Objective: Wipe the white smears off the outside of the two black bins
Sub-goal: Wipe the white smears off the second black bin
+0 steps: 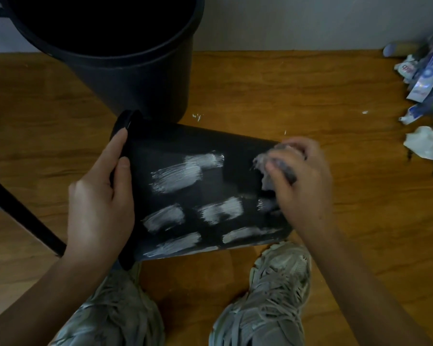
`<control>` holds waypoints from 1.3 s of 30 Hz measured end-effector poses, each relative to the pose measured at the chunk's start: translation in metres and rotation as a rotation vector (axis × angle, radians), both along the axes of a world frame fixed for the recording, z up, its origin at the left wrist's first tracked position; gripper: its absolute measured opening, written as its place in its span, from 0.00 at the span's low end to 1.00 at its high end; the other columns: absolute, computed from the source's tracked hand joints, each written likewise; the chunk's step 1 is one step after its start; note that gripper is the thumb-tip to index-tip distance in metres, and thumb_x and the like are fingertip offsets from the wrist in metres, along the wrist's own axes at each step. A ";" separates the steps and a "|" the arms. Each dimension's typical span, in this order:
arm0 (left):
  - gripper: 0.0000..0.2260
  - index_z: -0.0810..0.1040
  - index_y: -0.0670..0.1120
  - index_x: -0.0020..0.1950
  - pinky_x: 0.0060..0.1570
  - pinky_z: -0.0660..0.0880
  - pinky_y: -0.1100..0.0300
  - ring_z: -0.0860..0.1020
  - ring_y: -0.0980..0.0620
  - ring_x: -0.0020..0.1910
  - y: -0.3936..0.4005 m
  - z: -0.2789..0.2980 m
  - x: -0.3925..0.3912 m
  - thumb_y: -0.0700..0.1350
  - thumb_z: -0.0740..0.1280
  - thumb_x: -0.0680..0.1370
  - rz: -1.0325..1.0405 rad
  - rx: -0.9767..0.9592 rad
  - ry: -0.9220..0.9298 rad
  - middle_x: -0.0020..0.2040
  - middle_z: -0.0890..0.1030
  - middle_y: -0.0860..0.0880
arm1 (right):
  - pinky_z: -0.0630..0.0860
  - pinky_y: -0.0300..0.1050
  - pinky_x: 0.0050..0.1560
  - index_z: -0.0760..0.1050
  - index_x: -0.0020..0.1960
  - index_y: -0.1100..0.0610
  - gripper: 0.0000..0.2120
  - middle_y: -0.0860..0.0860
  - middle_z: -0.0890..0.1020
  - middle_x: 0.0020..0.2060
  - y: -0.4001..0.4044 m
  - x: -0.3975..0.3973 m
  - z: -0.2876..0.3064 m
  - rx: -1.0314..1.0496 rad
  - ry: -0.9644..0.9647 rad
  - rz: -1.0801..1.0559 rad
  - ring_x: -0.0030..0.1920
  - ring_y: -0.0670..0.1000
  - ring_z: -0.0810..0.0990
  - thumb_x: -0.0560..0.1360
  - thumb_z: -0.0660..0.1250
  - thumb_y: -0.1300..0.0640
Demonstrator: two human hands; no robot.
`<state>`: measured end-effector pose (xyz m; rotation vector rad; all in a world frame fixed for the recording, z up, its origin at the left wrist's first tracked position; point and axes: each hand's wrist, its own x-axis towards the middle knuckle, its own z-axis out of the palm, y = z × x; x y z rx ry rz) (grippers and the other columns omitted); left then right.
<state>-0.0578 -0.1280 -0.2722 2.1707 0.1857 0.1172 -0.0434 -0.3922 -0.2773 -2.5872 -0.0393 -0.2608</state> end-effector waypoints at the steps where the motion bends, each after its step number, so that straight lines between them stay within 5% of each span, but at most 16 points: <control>1: 0.18 0.66 0.50 0.74 0.34 0.68 0.78 0.72 0.73 0.32 0.000 0.000 -0.001 0.44 0.56 0.83 -0.002 0.001 -0.001 0.34 0.72 0.78 | 0.62 0.34 0.52 0.81 0.51 0.56 0.06 0.57 0.75 0.57 0.000 0.010 -0.001 0.001 0.029 -0.049 0.58 0.50 0.70 0.77 0.67 0.57; 9: 0.18 0.67 0.48 0.73 0.35 0.69 0.79 0.73 0.73 0.33 0.001 0.001 0.003 0.43 0.56 0.83 -0.016 0.009 -0.012 0.36 0.73 0.78 | 0.64 0.34 0.55 0.80 0.50 0.58 0.08 0.56 0.75 0.56 0.004 0.000 -0.003 -0.014 -0.030 0.118 0.57 0.51 0.71 0.76 0.65 0.55; 14: 0.18 0.67 0.49 0.73 0.36 0.68 0.81 0.72 0.76 0.34 0.000 0.003 0.002 0.42 0.56 0.83 -0.026 0.011 0.003 0.36 0.71 0.81 | 0.69 0.46 0.59 0.81 0.50 0.55 0.06 0.54 0.73 0.59 -0.021 0.012 0.001 0.049 0.143 -0.178 0.60 0.51 0.71 0.77 0.66 0.57; 17: 0.18 0.67 0.48 0.74 0.34 0.69 0.78 0.73 0.73 0.33 0.000 0.003 0.005 0.43 0.55 0.83 -0.033 0.004 0.009 0.35 0.72 0.79 | 0.60 0.39 0.56 0.80 0.51 0.54 0.06 0.50 0.71 0.58 0.005 0.043 0.004 -0.066 0.197 -0.096 0.60 0.49 0.69 0.79 0.65 0.57; 21: 0.18 0.66 0.47 0.73 0.36 0.68 0.79 0.72 0.76 0.34 0.000 0.003 0.006 0.42 0.56 0.83 -0.036 0.022 0.000 0.36 0.70 0.81 | 0.61 0.35 0.54 0.80 0.51 0.56 0.05 0.50 0.72 0.55 0.019 0.028 0.004 -0.006 0.096 0.045 0.58 0.48 0.68 0.77 0.67 0.58; 27: 0.18 0.66 0.49 0.74 0.35 0.68 0.79 0.72 0.74 0.33 0.001 0.003 0.006 0.43 0.55 0.83 -0.035 0.033 0.008 0.35 0.71 0.79 | 0.71 0.48 0.56 0.82 0.49 0.57 0.04 0.51 0.73 0.55 -0.011 0.018 0.001 0.025 0.113 -0.153 0.57 0.50 0.72 0.75 0.69 0.61; 34: 0.18 0.66 0.49 0.74 0.34 0.68 0.79 0.72 0.75 0.33 0.001 0.004 0.005 0.42 0.56 0.83 -0.025 0.025 0.007 0.35 0.70 0.81 | 0.65 0.35 0.56 0.80 0.49 0.58 0.09 0.55 0.75 0.56 0.018 -0.004 -0.003 0.027 -0.055 0.061 0.57 0.48 0.69 0.74 0.64 0.55; 39: 0.18 0.66 0.51 0.74 0.34 0.70 0.77 0.73 0.72 0.33 0.000 0.005 0.006 0.44 0.56 0.83 -0.010 0.025 0.017 0.34 0.72 0.77 | 0.63 0.29 0.57 0.81 0.48 0.60 0.12 0.57 0.76 0.55 -0.015 -0.013 -0.008 0.058 -0.058 -0.128 0.56 0.48 0.70 0.73 0.64 0.54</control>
